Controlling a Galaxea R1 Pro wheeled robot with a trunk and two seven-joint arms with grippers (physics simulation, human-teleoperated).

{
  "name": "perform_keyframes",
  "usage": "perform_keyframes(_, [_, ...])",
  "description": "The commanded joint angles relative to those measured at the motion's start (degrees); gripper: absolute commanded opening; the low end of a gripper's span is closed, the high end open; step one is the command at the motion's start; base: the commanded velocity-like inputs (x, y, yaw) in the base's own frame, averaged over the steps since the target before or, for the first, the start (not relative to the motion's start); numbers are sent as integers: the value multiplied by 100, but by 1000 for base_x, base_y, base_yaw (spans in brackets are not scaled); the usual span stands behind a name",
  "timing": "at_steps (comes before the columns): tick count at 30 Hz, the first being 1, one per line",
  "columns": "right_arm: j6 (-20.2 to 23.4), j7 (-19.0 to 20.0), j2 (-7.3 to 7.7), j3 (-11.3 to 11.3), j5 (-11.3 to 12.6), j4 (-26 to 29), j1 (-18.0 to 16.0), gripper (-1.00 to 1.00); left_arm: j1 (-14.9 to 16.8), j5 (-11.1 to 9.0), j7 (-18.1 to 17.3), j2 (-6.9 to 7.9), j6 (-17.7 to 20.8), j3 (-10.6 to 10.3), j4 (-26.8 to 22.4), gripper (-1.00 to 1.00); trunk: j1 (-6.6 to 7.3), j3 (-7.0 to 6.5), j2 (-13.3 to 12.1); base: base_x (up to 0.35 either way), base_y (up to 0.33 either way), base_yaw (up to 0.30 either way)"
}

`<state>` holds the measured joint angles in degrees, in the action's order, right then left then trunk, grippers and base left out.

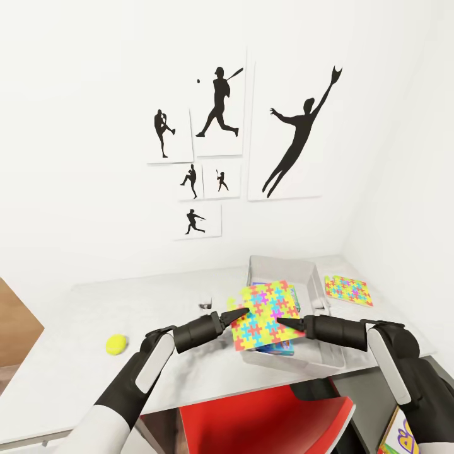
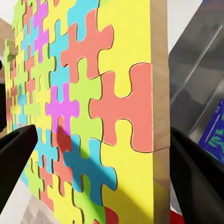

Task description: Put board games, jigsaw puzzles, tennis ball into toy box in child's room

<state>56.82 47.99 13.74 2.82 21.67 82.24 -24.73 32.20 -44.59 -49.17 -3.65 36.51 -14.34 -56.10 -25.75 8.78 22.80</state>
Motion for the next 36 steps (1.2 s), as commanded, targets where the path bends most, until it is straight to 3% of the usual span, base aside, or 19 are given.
perform_keyframes(1, [24, 32, 1, 25, -18, -27, -5, -100, 5, -37, 3, 8, 40, 3, 5, 100, -3, 12, 12, 0, 0, 0])
perform_keyframes(7, [31, 20, 10, 250, -26, -204, -27, -100, 5, -37, 3, 182, 44, 32, 10, 100, -3, 12, 12, 0, 0, 0])
perform_keyframes(11, [51, -4, 79, 519, -34, -334, -181, -100, 5, -48, 7, 455, 52, 98, 12, 100, -3, 12, 12, 0, 0, 0])
perform_keyframes(12, [51, -4, 79, 519, -34, -334, -181, -100, 5, -48, 7, 455, 52, 98, 12, 100, -3, 12, 12, 0, 0, 0])
perform_keyframes(16, [70, -27, 217, 655, -38, -541, -421, -100, 5, -54, 7, 629, 57, 299, 16, 100, -3, 12, 12, 0, 0, 0])
perform_keyframes(22, [78, -66, 326, 713, -43, -891, -695, -100, 5, -52, 8, 711, 63, 535, 20, 100, -3, 12, 12, 0, 0, 0])
perform_keyframes(36, [68, -1208, 428, 751, -39, -1380, -1167, -100, 5, -56, 6, 884, 66, 714, 212, 100, -3, 12, 12, 0, 0, 0])
